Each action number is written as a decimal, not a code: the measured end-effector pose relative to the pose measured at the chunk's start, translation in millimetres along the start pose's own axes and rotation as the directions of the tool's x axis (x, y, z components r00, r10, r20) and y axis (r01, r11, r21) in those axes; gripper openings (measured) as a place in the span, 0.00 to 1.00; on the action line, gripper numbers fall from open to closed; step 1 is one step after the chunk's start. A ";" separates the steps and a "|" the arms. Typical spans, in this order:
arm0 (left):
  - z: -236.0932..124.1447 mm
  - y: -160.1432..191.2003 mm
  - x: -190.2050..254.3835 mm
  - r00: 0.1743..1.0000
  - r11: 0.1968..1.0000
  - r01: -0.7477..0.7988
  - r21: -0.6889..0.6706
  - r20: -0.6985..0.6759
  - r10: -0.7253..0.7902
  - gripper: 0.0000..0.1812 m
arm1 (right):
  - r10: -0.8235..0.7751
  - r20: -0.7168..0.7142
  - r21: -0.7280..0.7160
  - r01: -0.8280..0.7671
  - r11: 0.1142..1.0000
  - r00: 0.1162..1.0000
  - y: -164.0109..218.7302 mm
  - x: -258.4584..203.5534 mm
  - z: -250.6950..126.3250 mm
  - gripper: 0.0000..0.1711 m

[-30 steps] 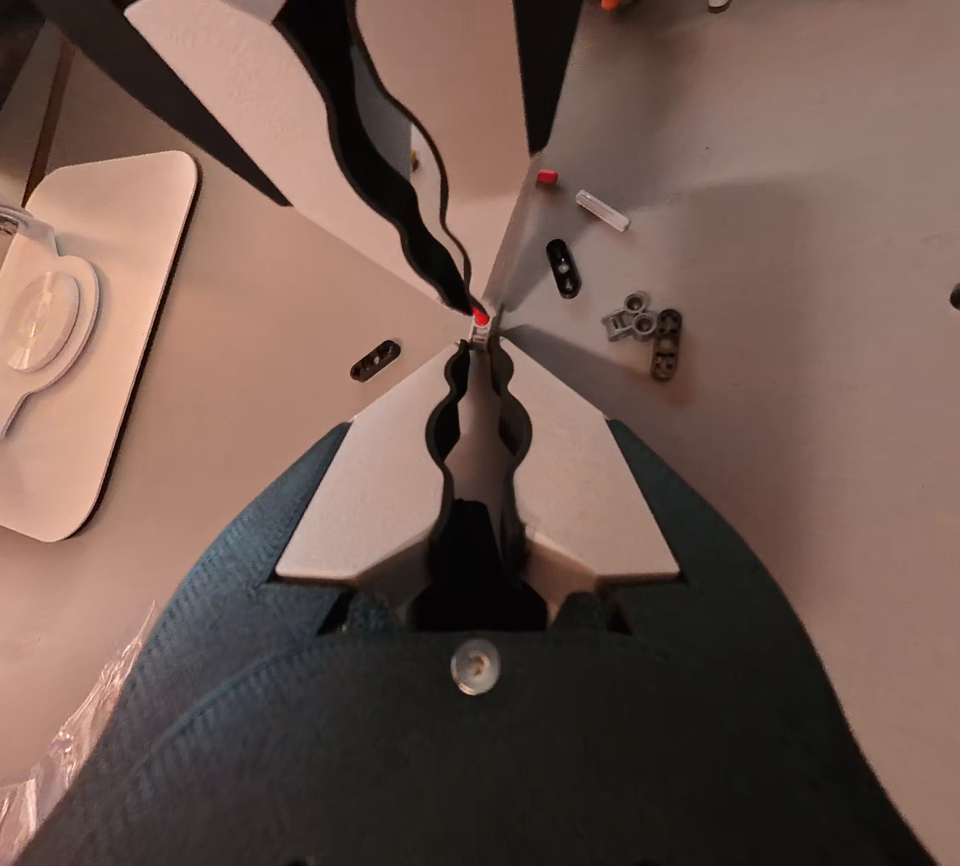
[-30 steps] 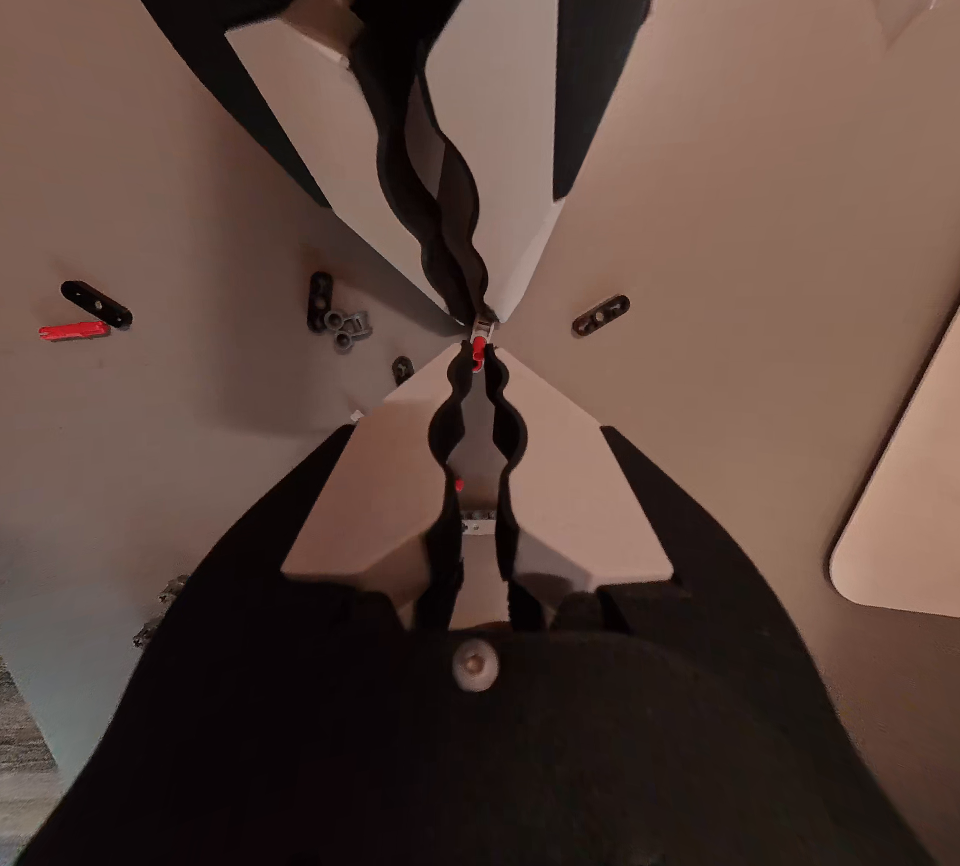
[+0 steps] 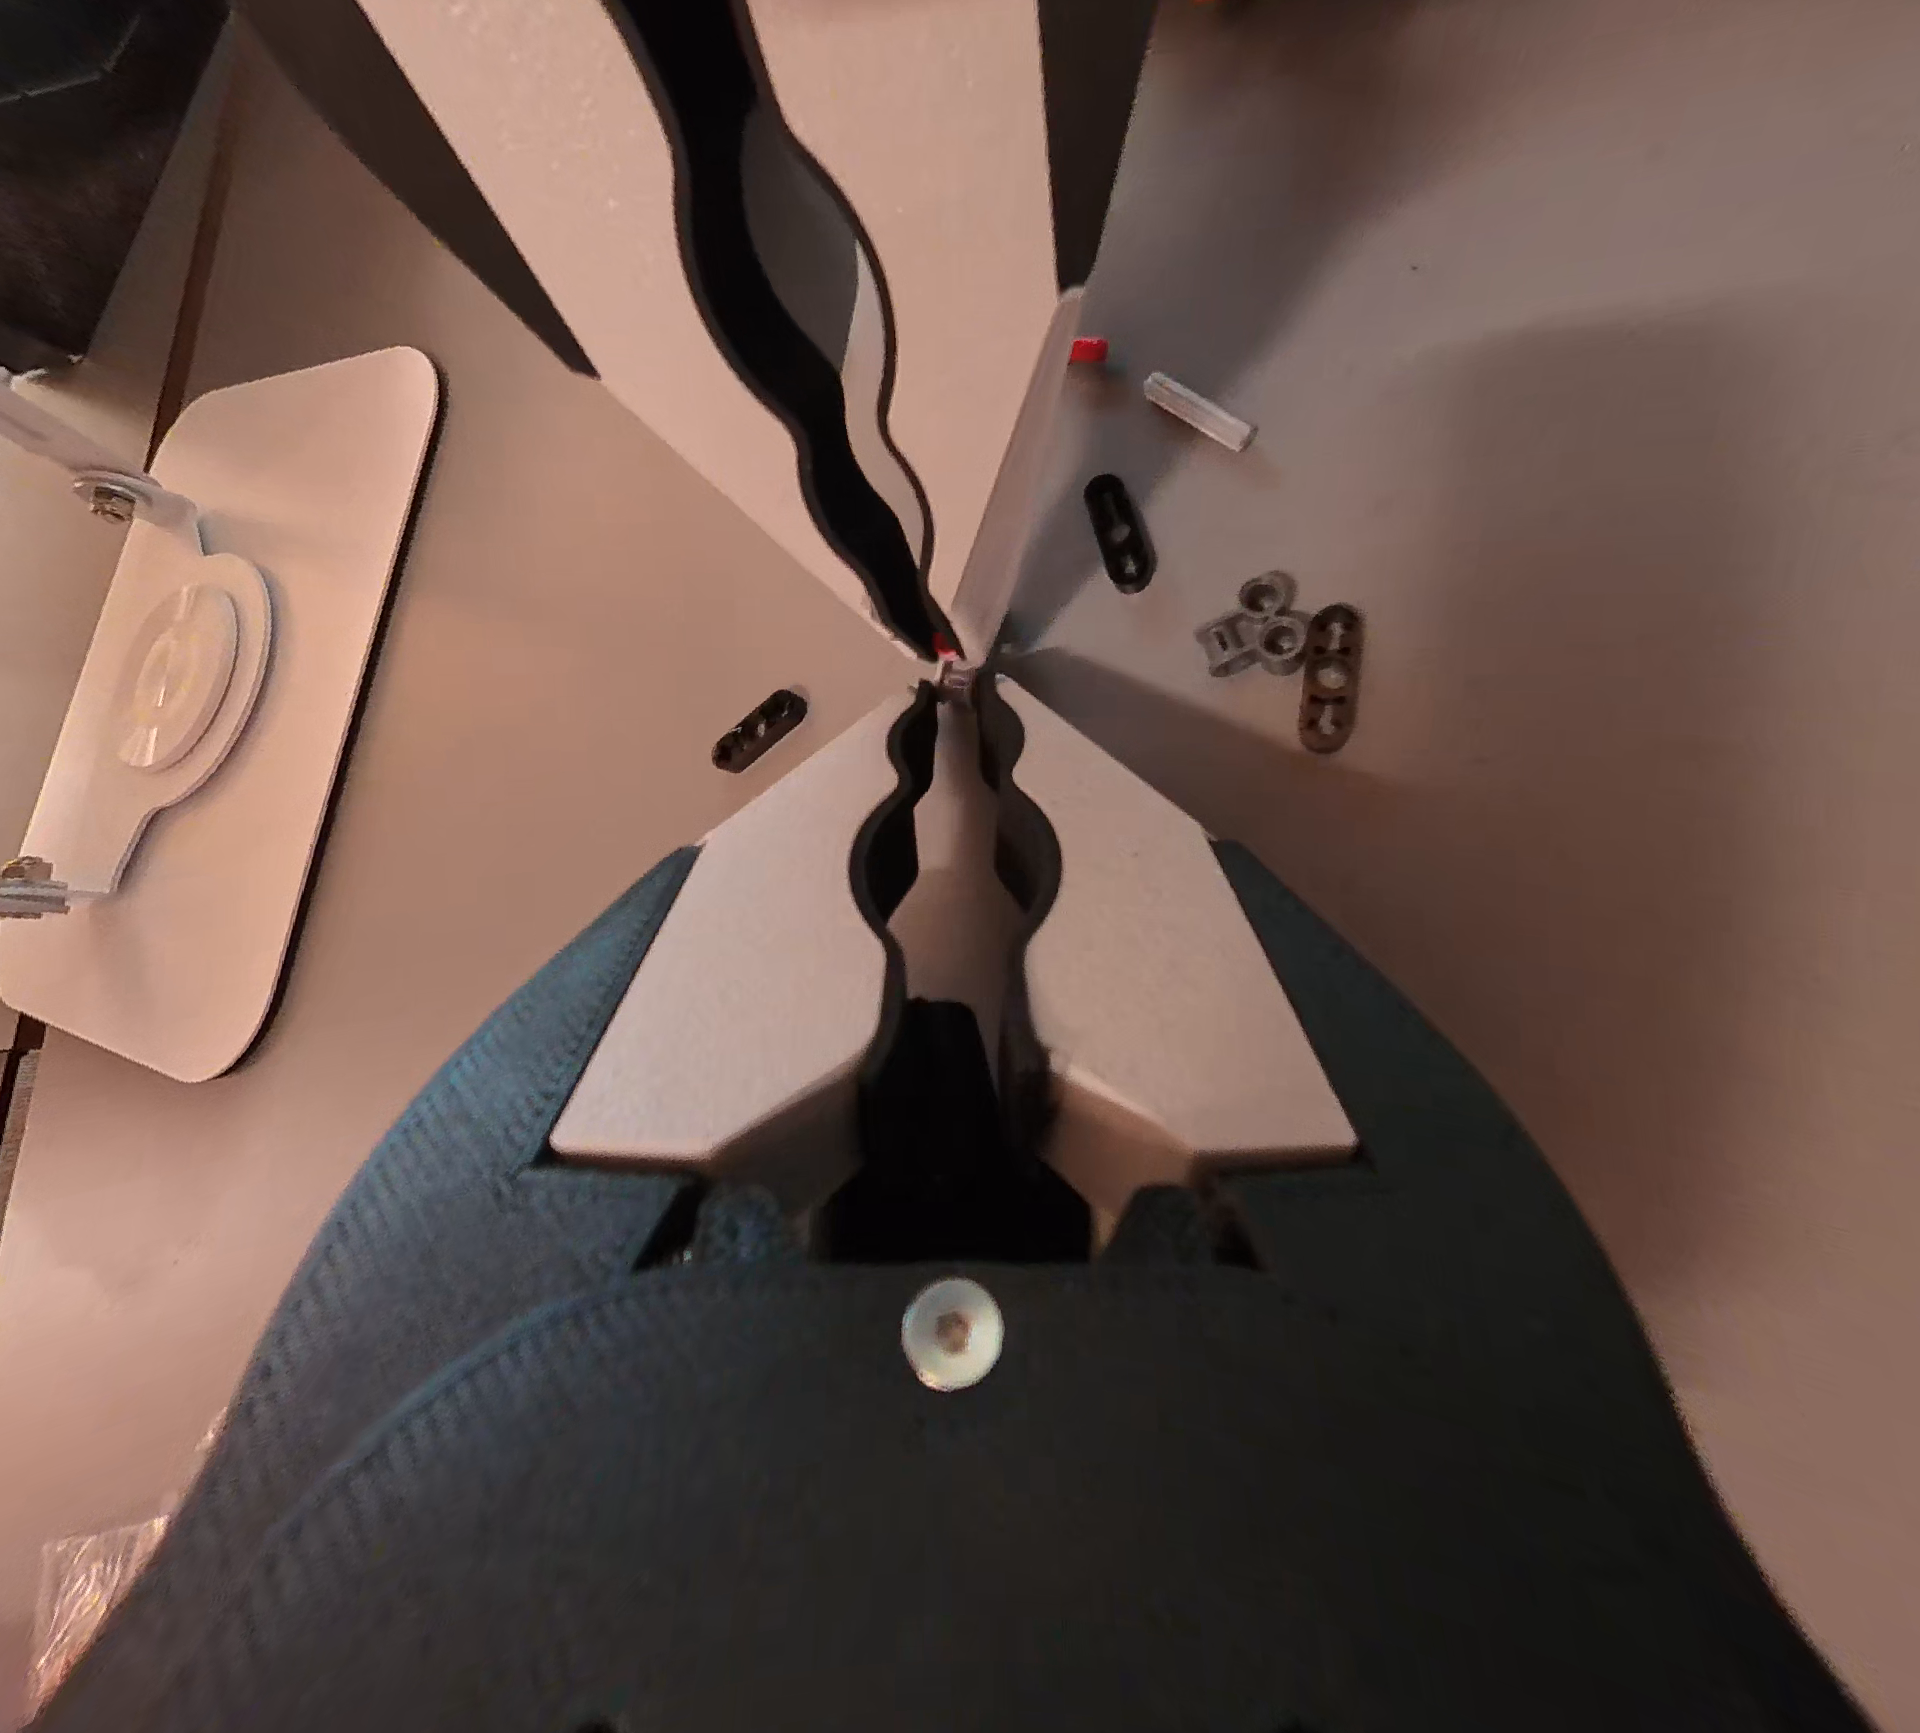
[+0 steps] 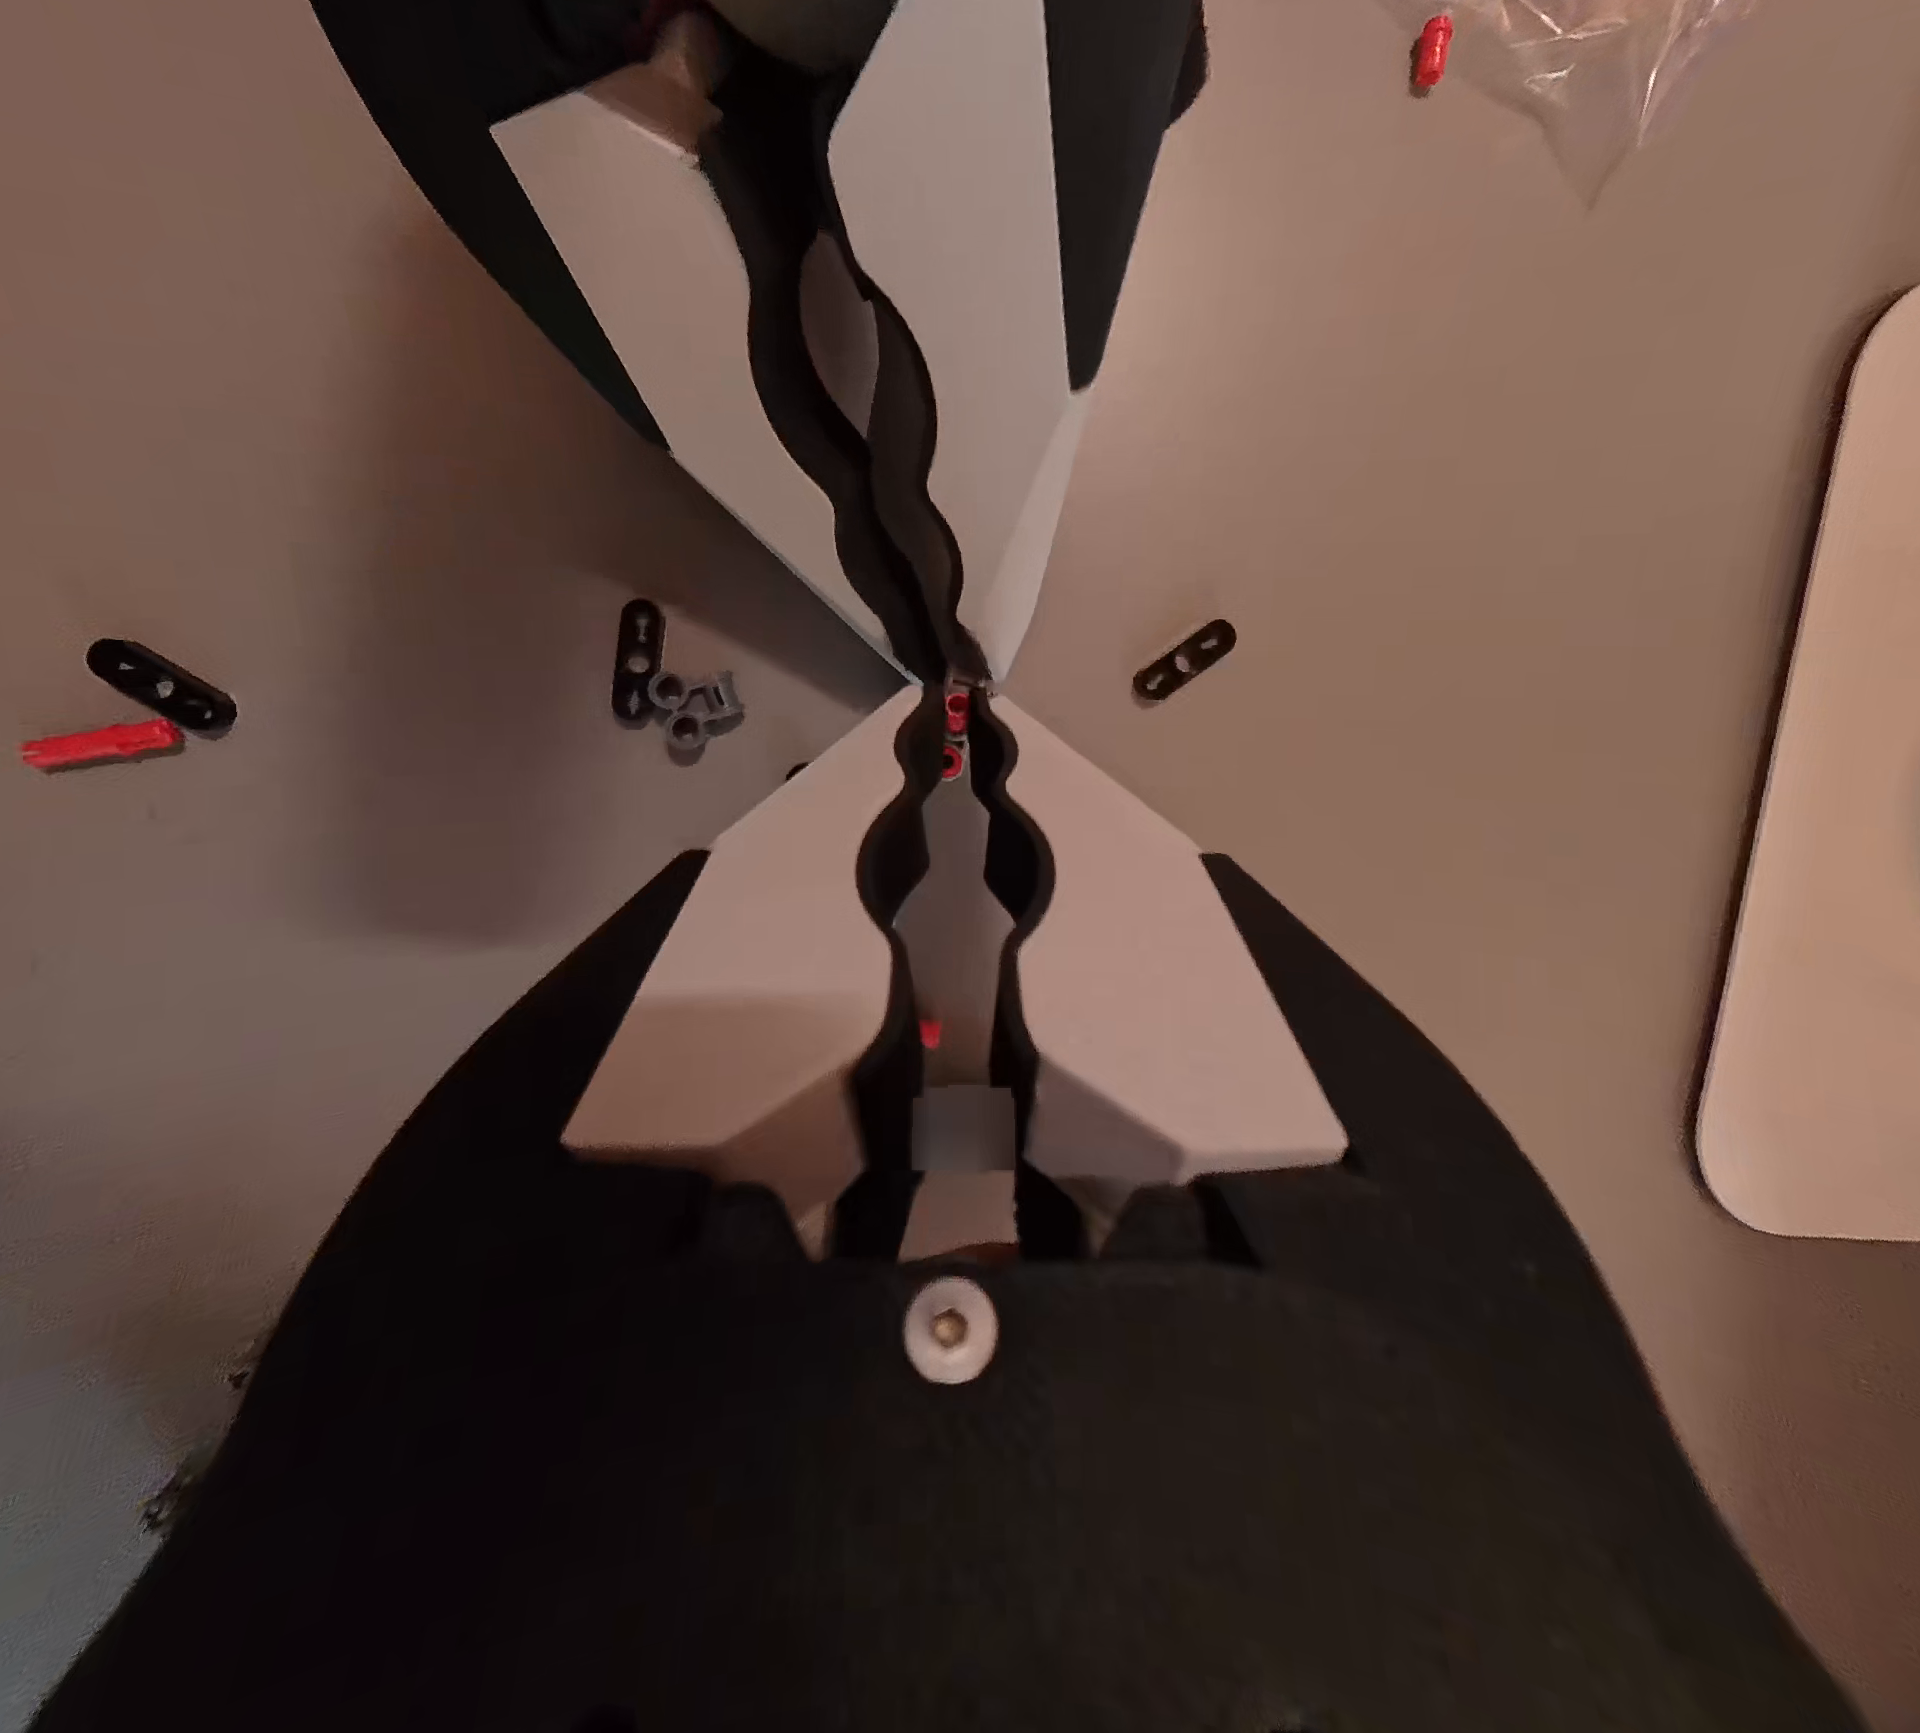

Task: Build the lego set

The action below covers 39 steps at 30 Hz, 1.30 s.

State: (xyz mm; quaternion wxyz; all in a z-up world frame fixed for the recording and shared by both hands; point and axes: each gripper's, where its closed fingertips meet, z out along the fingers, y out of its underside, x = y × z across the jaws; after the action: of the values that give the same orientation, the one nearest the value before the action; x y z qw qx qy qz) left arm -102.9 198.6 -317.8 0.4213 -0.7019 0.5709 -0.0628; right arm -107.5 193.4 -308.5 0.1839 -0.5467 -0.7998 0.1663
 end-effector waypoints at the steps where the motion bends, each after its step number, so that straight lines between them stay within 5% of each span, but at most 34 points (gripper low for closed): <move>1: 0.0 -0.1 0.1 1.000 1.000 -0.004 0.000 0.003 0.004 0.04 | -0.003 -0.001 0.001 0.003 1.000 1.000 -0.5 -0.3 0.3 0.01; 16: -0.1 -0.8 0.4 1.000 1.000 -0.017 0.001 0.013 0.017 0.04 | 0.006 -0.080 0.121 0.004 0.993 0.997 4.5 -0.2 -2.4 0.01; 39: -1.0 -2.5 1.4 0.999 1.000 -0.030 0.002 0.021 0.030 0.04 | -0.040 -0.146 0.090 0.053 0.995 0.988 3.0 -0.7 -2.8 0.01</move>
State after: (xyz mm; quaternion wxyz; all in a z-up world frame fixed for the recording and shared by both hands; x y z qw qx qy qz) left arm -101.1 196.9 -316.1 0.4291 -0.6932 0.5769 -0.0499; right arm -103.5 193.9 -307.5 0.2705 -0.5293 -0.7882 0.1592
